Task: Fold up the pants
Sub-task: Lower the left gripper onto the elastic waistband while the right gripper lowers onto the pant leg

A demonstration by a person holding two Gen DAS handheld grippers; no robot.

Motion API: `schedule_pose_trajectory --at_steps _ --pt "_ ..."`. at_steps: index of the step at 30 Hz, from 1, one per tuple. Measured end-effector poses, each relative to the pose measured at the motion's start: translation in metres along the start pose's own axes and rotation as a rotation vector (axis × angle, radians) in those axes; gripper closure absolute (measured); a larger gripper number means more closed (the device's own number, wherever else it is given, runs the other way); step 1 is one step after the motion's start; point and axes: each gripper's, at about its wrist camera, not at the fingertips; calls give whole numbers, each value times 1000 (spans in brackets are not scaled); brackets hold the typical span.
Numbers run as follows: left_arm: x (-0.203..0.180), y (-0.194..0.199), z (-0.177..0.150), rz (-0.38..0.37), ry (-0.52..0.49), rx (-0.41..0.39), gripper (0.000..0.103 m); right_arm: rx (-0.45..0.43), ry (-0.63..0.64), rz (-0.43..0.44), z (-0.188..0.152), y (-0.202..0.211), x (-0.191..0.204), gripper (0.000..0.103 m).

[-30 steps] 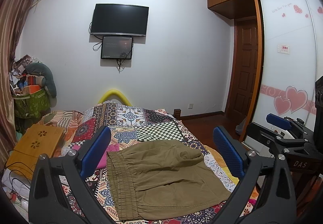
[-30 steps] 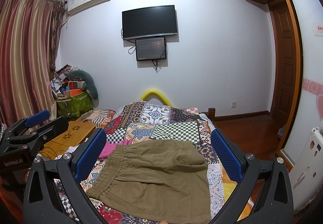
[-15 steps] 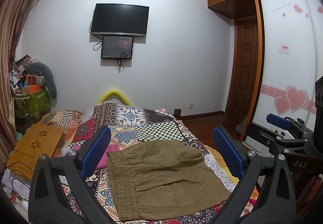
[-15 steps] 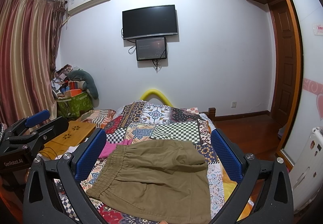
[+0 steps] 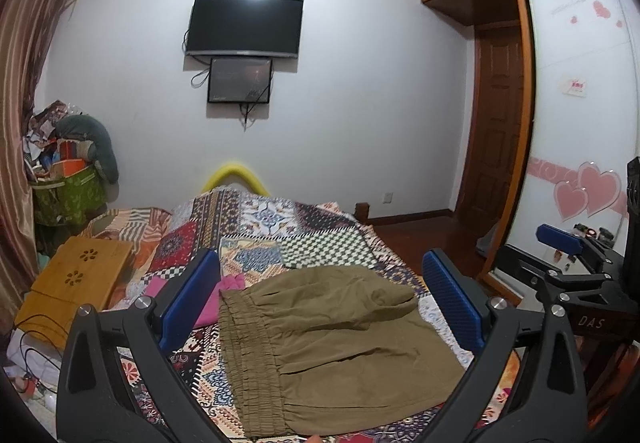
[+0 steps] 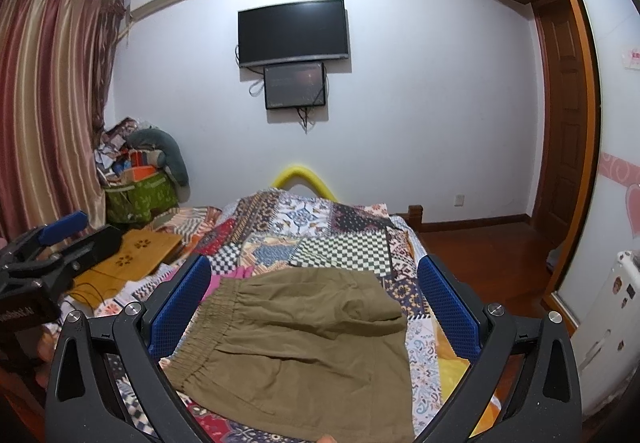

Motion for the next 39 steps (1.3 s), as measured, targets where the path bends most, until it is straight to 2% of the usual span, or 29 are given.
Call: schedule_pose_trajectory --at_steps 8,10,16,21,22,26,28,30,32,34,39 --pt "12 -59 -13 39 -47 103 3 94 -41 -57 -17 -29 -38 0" --pt "15 -75 -18 46 -61 138 12 117 -50 -64 -22 -36 -50 0" --pt "22 -126 -36 89 -112 243 21 173 -81 -81 -32 -45 -80 0" --pt "27 -162 -57 115 -150 324 30 252 -123 -81 -46 -63 -105 15" --pt "29 -168 -61 117 -154 340 32 273 -130 -79 -52 -67 -110 22" --pt "37 -192 -81 116 -157 413 39 342 -166 -76 -67 -86 -129 26" --pt "39 -201 -90 116 -157 450 46 370 -183 -75 -76 -91 -137 34" --pt "41 -213 -99 115 -156 488 49 401 -200 -73 -83 -100 -145 39" --pt "43 -223 -109 116 -153 524 50 423 -223 -69 -90 -106 -153 40" --pt "46 -232 -116 112 -147 555 53 444 -237 -66 -95 -112 -157 45" --pt "52 -252 -135 81 -114 632 59 485 -253 -68 -107 -126 -167 45"
Point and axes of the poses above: each gripper's, at about its wrist camera, not at the fingertips, and y roughly against the way its jaws point, x to its left, z to its top, and after that the axes turned 15 degrees about z, right-handed
